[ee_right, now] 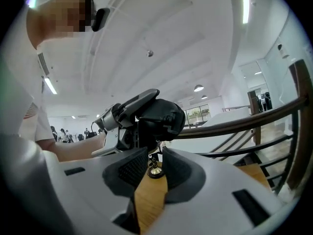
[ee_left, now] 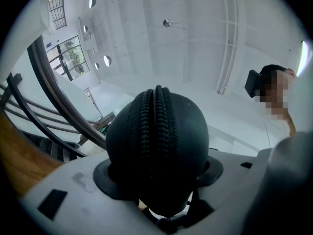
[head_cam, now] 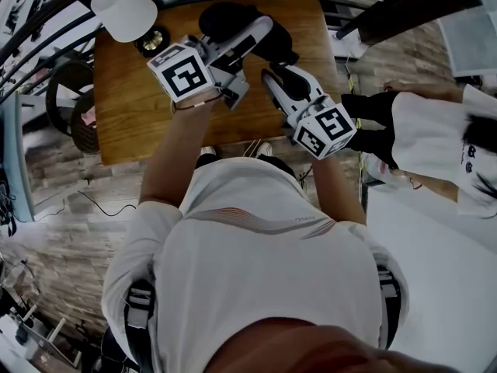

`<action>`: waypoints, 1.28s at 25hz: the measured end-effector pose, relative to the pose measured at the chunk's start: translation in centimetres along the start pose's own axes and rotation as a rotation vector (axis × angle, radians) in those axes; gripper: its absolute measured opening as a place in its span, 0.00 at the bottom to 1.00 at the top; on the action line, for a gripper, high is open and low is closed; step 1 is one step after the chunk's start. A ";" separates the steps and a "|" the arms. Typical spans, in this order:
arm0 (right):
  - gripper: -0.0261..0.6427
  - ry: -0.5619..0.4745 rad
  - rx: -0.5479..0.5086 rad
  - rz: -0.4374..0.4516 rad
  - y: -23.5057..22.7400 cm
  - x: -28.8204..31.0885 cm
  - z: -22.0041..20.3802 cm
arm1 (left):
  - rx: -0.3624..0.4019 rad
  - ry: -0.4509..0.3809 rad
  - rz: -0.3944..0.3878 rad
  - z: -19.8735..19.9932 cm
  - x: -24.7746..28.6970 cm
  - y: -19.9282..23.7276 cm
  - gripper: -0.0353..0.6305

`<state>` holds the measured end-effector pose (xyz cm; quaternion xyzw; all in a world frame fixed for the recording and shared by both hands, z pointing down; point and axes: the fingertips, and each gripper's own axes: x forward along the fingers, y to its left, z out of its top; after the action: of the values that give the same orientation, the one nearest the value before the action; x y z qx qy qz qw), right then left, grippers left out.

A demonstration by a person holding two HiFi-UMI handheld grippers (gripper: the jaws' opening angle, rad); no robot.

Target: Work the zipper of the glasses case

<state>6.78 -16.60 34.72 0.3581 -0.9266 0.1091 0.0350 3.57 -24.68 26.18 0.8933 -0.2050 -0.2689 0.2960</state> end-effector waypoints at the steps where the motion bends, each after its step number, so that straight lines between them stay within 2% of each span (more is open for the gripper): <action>1: 0.24 0.001 0.001 -0.010 -0.1 0.1 0.0 | 0.010 0.004 0.006 -0.1 0.0 0.0 0.48; 5: 0.11 0.011 0.001 -0.060 -0.7 0.6 0.0 | 0.021 0.001 0.018 -0.2 -0.2 0.1 0.48; 12: 0.11 0.048 -0.070 -0.115 -1.2 0.5 -0.2 | 0.034 -0.003 0.044 0.1 -0.7 0.3 0.47; 16: 0.11 0.065 -0.128 -0.165 -2.8 -0.3 0.0 | 0.037 0.034 0.046 -0.2 -0.9 0.5 0.46; 25: 0.11 0.130 -0.440 -0.155 -2.8 -1.2 1.0 | 0.052 0.280 -0.031 -3.3 -1.7 -0.6 0.46; 30: 0.11 0.200 -0.661 -0.116 -2.0 -1.1 0.5 | 0.091 0.490 -0.089 -6.1 -2.2 -1.1 0.47; 32: 0.11 0.211 -0.704 -0.103 -1.4 -0.9 0.3 | 0.121 0.586 -0.110 -7.6 -2.7 -1.4 0.47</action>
<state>8.43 -17.10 34.58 0.3570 -0.8794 -0.1819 0.2570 6.32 -19.06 31.40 0.9586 -0.0778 -0.0027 0.2738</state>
